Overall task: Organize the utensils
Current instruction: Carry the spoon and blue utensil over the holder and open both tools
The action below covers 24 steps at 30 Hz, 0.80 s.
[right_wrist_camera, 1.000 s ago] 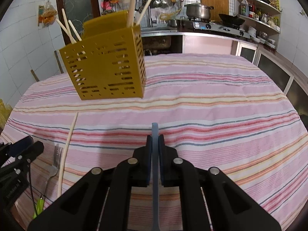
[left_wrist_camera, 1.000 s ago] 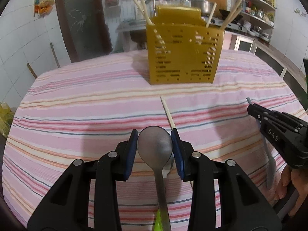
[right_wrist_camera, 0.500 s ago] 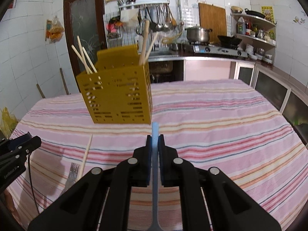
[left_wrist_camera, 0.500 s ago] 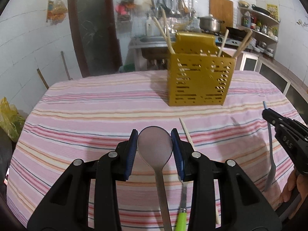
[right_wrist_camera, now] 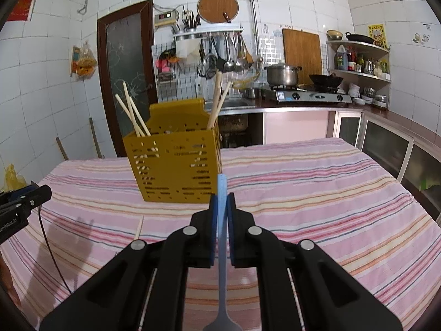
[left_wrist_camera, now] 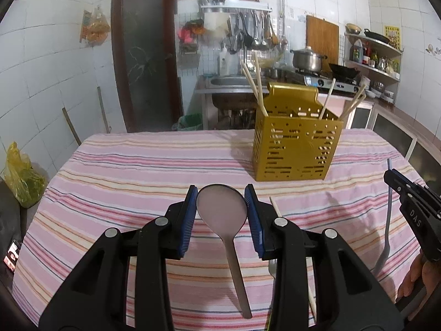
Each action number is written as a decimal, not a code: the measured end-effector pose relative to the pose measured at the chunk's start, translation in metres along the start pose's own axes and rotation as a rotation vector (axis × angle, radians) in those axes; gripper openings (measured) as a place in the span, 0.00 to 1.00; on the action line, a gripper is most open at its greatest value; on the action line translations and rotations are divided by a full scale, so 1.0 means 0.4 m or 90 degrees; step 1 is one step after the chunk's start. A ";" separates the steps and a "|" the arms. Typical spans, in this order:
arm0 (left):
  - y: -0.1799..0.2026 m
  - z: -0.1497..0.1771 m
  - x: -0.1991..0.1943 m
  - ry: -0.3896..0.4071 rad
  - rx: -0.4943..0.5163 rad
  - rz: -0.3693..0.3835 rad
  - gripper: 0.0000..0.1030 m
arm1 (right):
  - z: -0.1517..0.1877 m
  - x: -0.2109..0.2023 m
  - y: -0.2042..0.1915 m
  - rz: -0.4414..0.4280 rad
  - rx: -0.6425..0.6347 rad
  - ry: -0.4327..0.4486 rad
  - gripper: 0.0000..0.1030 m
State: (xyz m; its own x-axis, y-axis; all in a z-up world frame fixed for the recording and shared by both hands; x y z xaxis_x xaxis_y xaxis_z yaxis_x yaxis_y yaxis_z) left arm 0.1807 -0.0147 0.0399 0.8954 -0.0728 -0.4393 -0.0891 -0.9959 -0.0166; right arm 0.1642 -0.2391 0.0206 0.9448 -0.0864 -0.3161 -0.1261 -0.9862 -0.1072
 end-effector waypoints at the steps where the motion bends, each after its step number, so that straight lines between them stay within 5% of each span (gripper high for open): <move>1: -0.002 -0.002 -0.003 0.003 -0.001 0.001 0.33 | -0.001 -0.003 -0.001 0.000 0.001 0.006 0.07; 24: 0.019 -0.060 -0.031 0.070 0.037 0.043 0.33 | -0.020 -0.032 -0.010 0.027 -0.002 0.068 0.07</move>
State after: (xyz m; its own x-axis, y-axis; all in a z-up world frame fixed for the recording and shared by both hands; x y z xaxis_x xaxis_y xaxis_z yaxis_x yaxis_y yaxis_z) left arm 0.1793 -0.0225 0.0667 0.9289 -0.1480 -0.3396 -0.1727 -0.9840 -0.0435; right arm 0.1549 -0.2351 0.0325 0.9654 -0.1424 -0.2186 -0.1657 -0.9819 -0.0922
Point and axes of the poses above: each gripper's, at about its wrist camera, not at the fingertips, and x roughly the way its jaws point, y to its right, z to its underside, the point moved 1 cm from there along x, roughly the way its jaws point, and after that the axes turned 6 degrees about y, right-handed, at the moved point
